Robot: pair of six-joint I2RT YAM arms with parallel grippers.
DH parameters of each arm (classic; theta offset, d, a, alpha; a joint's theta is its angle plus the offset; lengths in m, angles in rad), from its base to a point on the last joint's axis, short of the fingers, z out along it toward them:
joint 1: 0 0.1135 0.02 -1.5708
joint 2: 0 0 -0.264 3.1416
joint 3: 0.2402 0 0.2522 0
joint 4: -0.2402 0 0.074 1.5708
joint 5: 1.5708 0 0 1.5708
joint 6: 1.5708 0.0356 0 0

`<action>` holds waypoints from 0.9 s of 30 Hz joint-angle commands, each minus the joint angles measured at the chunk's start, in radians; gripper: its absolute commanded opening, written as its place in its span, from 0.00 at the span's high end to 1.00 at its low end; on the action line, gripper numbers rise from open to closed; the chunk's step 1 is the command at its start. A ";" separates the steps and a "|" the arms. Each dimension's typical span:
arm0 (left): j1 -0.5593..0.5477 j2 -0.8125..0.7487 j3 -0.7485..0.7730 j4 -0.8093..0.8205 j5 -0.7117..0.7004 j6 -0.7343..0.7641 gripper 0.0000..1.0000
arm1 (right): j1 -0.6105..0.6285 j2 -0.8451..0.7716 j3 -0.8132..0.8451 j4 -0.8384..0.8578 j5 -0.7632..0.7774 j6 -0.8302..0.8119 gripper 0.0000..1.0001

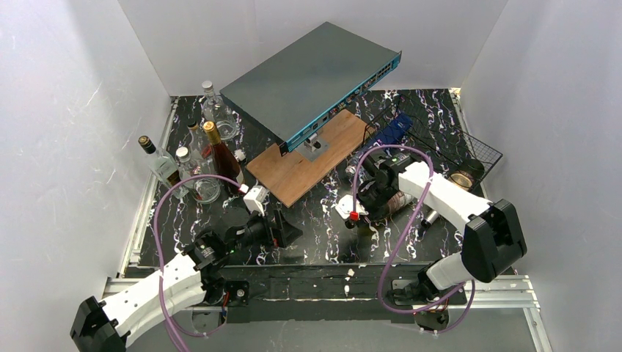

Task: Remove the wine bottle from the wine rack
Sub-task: Pick up the wine bottle from the wine rack, then place the wine bottle at the center of the board.

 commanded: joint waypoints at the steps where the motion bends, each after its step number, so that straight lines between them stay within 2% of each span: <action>1: -0.002 -0.022 -0.002 0.006 0.007 0.020 0.02 | 0.005 -0.042 0.064 -0.015 -0.116 0.007 0.99; 17: -0.002 -0.150 0.004 0.032 0.113 0.169 0.02 | -0.002 -0.082 0.089 -0.008 -0.312 0.129 0.99; 23: -0.005 -0.143 0.030 0.051 0.164 0.239 0.02 | -0.023 -0.091 0.119 -0.002 -0.400 0.180 0.99; 27: -0.012 -0.126 0.024 0.140 0.210 0.264 0.02 | -0.034 -0.091 0.151 -0.003 -0.449 0.212 0.99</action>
